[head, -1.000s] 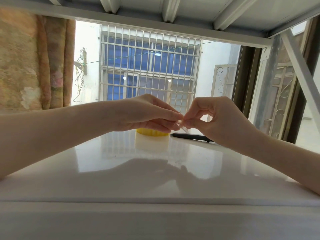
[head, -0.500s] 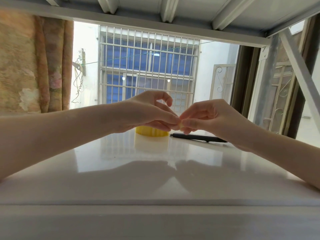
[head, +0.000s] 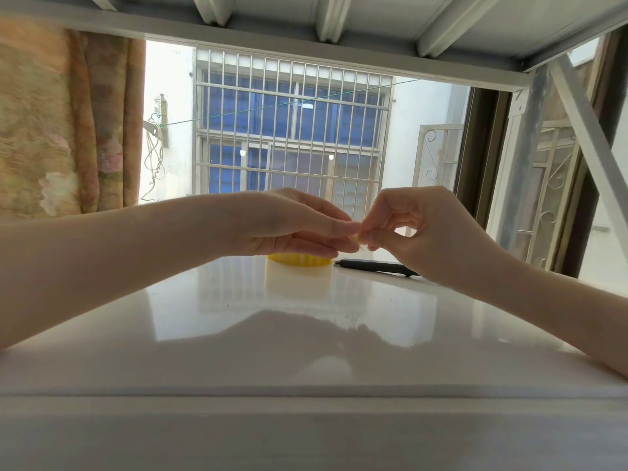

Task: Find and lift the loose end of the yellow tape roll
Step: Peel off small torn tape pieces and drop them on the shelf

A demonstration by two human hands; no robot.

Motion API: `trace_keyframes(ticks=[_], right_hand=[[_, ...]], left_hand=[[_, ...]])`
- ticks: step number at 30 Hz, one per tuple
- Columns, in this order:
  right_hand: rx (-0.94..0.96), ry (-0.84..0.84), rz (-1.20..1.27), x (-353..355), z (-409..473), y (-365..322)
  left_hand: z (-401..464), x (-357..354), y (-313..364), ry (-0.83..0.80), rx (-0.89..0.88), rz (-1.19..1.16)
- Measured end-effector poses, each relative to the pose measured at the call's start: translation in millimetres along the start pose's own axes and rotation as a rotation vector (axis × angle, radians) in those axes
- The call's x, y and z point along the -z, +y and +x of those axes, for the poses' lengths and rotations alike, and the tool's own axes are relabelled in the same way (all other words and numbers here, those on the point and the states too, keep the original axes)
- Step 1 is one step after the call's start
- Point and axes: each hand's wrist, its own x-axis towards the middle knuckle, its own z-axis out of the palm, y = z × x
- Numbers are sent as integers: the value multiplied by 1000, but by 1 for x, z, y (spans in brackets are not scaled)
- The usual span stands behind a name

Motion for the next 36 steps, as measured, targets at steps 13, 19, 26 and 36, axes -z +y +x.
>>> trace_keyframes(ticks=[13,19,26,36], right_hand=[[-149,-50,239,0,9,3],[-187,-125,235,0,15,0],[-219,-189,179,-15,34,-8],[-122,-344,250,-59,73,-44]], left_hand=[[-3,1,4,181,-184,218],[-5,1,4,252,-300,409],[-16,14,10,318,-342,709],[-58,68,-13,453,-246,846]])
